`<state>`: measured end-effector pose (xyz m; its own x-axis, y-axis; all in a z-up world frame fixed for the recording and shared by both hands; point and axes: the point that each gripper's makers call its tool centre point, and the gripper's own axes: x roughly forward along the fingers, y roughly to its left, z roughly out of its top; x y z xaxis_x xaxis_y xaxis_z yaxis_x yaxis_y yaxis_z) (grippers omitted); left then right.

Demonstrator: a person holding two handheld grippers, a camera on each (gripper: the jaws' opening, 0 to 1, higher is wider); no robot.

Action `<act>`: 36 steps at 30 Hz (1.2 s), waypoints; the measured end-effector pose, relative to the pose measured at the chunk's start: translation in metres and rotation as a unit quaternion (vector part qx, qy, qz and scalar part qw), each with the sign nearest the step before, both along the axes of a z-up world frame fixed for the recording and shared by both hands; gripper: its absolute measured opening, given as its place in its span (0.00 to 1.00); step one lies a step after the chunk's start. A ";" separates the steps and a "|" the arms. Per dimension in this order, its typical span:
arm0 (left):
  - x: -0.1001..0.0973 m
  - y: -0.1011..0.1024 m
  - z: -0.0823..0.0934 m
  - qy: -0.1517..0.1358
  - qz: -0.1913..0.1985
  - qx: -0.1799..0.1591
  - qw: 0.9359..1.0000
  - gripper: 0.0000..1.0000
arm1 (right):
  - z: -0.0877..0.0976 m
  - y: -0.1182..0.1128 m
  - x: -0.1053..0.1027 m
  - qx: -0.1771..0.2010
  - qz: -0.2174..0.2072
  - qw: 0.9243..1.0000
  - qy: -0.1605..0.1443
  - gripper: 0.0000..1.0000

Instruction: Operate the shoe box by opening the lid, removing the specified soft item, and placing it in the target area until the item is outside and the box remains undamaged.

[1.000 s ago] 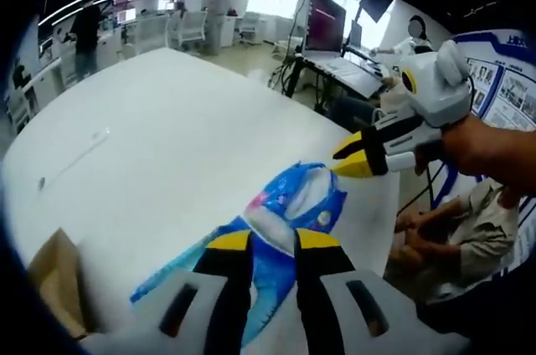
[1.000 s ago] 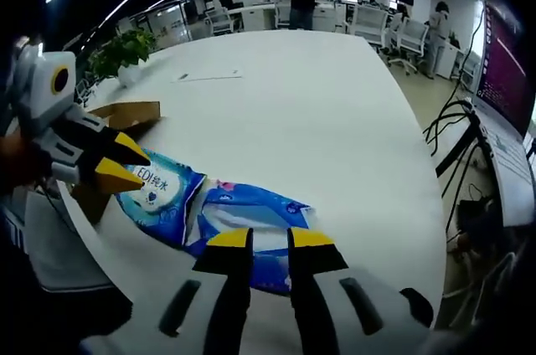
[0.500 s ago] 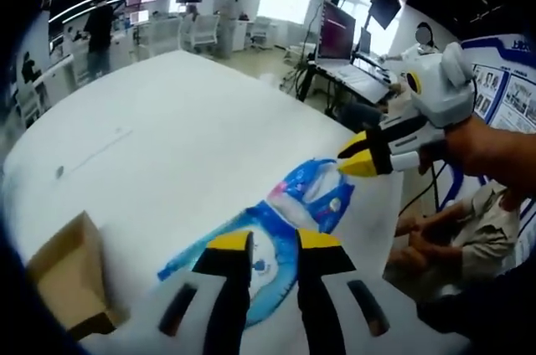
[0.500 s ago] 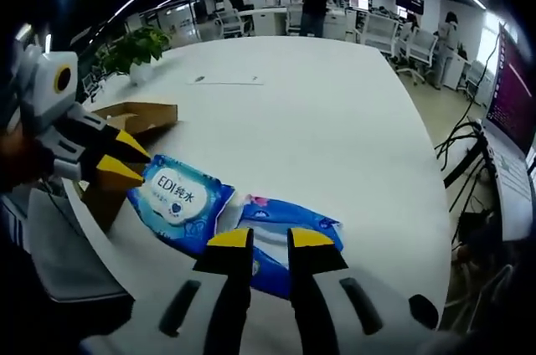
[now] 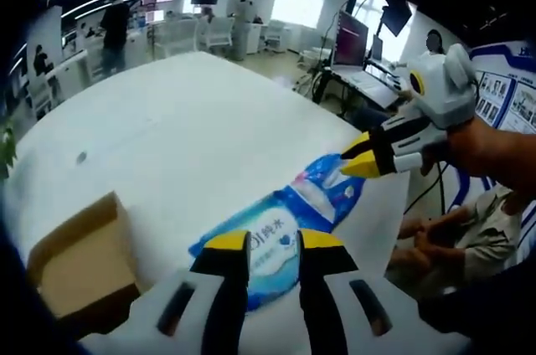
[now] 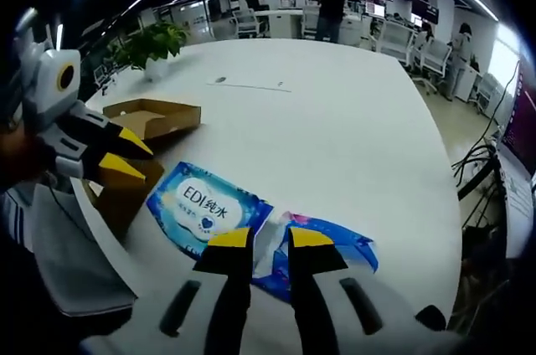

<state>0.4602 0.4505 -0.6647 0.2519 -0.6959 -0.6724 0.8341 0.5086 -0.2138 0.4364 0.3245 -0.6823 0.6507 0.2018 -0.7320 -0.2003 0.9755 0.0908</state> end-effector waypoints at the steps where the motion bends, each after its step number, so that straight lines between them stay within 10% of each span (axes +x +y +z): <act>1: 0.001 0.005 0.001 0.001 0.003 0.000 1.000 0.20 | 0.000 0.003 0.001 0.000 0.002 1.000 0.000 0.15; 36: 0.011 0.127 0.010 -0.002 0.074 0.004 0.997 0.20 | 0.020 0.122 0.033 -0.004 0.084 0.996 -0.013 0.14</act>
<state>0.4707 0.5773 -0.6547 0.3539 -0.6463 -0.6761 0.7512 0.6270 -0.2061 0.4691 0.4470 -0.6622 0.6267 0.3028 -0.7180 -0.3628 0.9288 0.0751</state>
